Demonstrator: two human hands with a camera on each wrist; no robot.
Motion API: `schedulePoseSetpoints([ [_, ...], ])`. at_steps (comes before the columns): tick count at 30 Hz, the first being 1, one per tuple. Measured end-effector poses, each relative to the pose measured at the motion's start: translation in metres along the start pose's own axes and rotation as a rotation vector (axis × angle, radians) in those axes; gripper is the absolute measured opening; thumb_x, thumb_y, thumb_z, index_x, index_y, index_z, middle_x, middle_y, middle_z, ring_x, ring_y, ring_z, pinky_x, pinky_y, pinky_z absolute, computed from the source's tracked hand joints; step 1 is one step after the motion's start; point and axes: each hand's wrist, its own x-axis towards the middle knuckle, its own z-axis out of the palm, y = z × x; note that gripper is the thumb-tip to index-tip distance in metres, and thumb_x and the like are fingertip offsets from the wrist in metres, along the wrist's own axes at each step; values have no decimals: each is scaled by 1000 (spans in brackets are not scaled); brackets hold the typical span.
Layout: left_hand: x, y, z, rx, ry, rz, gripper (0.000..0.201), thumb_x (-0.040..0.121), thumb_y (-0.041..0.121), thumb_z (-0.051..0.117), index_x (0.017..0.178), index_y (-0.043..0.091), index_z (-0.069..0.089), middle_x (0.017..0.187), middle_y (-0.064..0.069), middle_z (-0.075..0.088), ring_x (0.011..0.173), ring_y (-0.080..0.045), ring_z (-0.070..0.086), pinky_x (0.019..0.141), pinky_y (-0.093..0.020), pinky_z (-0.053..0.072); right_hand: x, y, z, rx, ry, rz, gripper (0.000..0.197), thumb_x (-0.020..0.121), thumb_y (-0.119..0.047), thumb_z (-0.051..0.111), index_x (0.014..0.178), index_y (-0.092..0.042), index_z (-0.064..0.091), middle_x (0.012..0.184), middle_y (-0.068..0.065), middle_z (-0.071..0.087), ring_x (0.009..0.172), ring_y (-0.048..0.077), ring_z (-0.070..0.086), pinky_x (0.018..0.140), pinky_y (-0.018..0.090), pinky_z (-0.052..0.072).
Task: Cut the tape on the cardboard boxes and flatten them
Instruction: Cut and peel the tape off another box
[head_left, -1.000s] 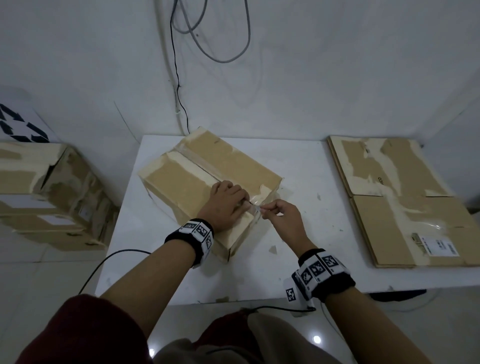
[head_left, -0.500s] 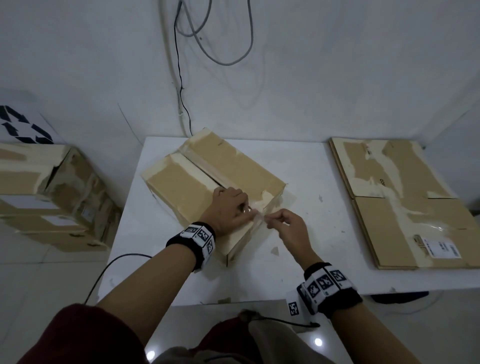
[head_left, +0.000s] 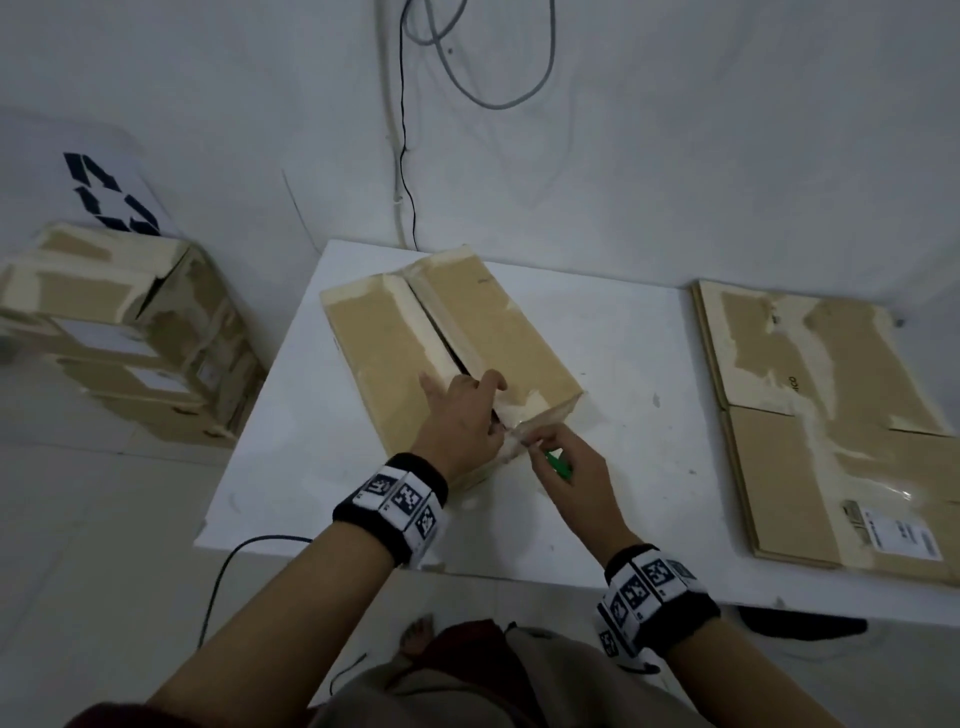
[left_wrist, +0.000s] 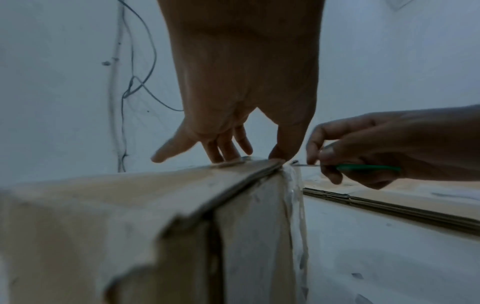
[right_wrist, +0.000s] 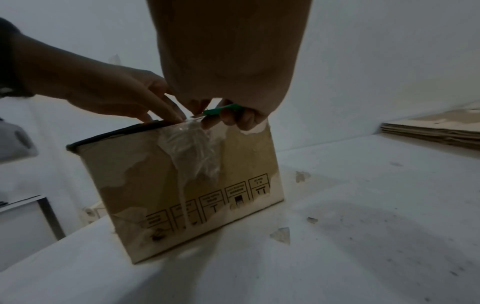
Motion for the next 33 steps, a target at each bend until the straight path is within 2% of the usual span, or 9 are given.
schedulePoseSetpoints([
  [2,-2,-7,4,-192,45,-17,42,82,21,65,120,24,46,91,4,61,103,-17,52,109,-57,14,-4,0,-3,-30,-31,-17,10,97,-14,59,99,-22,64,91,-14,66,84,2,61,66,8,40],
  [4,-6,-11,8,-397,141,-67,35,80,21,71,110,26,52,88,10,65,92,-5,58,111,-50,9,-5,-1,-4,-33,-46,-19,6,96,-15,60,100,-18,64,88,-14,65,81,0,60,65,6,40],
  [6,-8,-10,12,-532,223,-143,26,81,20,71,103,25,56,85,11,67,88,4,59,114,-48,4,-3,-1,-3,-40,-55,-34,5,96,-16,61,98,-17,65,90,-13,65,84,2,60,67,7,41],
  [10,-6,-5,19,-650,303,-234,22,80,26,75,90,26,56,76,10,69,79,6,62,116,-46,4,-3,5,-2,-40,-46,-64,2,96,-19,62,96,-19,64,93,-11,65,92,7,61,72,10,44],
  [15,-4,-6,21,-723,344,-267,22,78,20,76,83,24,56,70,5,70,72,2,65,117,-46,5,1,4,-1,-58,-66,-84,4,97,-22,61,93,-20,62,92,-9,64,91,5,59,72,10,40],
  [24,-5,-4,19,-875,325,-292,24,73,16,79,77,19,56,67,-1,73,76,-15,71,118,-48,6,5,5,4,-101,-27,-77,8,99,-23,57,92,-19,59,90,-4,61,86,9,57,74,29,49],
  [29,-5,0,16,-784,350,-295,30,73,16,81,74,21,51,68,-2,72,74,-11,69,118,-42,2,11,6,11,-135,-22,-94,11,100,-22,55,89,-19,55,87,-4,57,83,11,54,71,30,47],
  [31,-4,-3,18,-828,327,-293,31,72,19,82,75,20,51,69,-4,73,75,-14,70,118,-47,5,15,7,12,-121,10,-78,11,100,-19,54,89,-18,54,86,-4,56,81,11,53,70,28,44],
  [33,-5,-7,21,-965,302,-277,34,67,25,84,79,19,52,71,-8,73,77,-22,72,113,-59,20,18,13,6,-88,82,-51,8,99,-16,54,92,-17,57,88,-1,57,83,11,54,70,28,45],
])
